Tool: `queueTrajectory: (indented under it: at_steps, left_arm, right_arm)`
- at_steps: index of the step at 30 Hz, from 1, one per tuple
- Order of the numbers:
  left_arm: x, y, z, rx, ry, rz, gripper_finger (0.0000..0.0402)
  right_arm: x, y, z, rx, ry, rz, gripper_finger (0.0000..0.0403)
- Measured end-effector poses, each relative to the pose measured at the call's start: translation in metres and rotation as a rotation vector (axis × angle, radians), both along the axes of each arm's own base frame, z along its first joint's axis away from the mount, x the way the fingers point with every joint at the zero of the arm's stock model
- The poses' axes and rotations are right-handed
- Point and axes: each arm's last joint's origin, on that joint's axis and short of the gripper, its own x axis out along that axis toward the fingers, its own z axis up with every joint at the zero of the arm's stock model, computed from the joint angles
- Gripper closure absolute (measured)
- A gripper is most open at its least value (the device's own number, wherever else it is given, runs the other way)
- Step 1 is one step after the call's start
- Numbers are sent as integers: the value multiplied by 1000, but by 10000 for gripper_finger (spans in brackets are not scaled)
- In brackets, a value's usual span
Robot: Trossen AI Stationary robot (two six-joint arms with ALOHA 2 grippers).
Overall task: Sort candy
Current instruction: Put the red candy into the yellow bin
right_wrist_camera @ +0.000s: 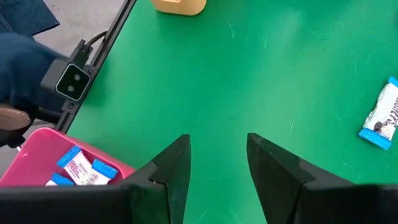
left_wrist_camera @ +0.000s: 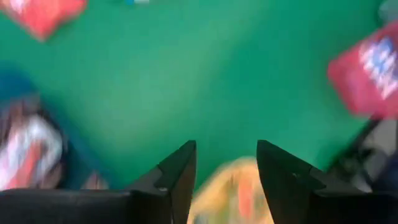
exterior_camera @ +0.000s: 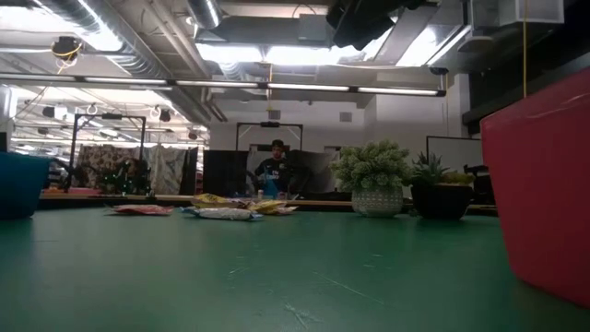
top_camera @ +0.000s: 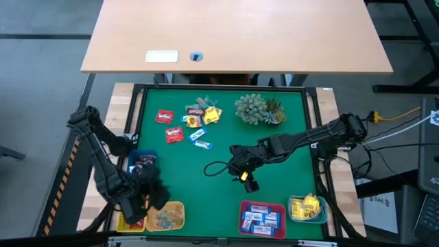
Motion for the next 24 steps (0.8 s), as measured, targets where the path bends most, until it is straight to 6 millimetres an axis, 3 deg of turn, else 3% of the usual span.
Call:
queueTrajectory:
  at_steps: [13,24]
  left_arm:
    - [68,90,1,247,117,65,240]
    - [89,176,-1,290,312,114,240]
  right_arm:
    - [5,1,4,-2,-76,25,246]
    - [6,1,6,-6,-103,37,246]
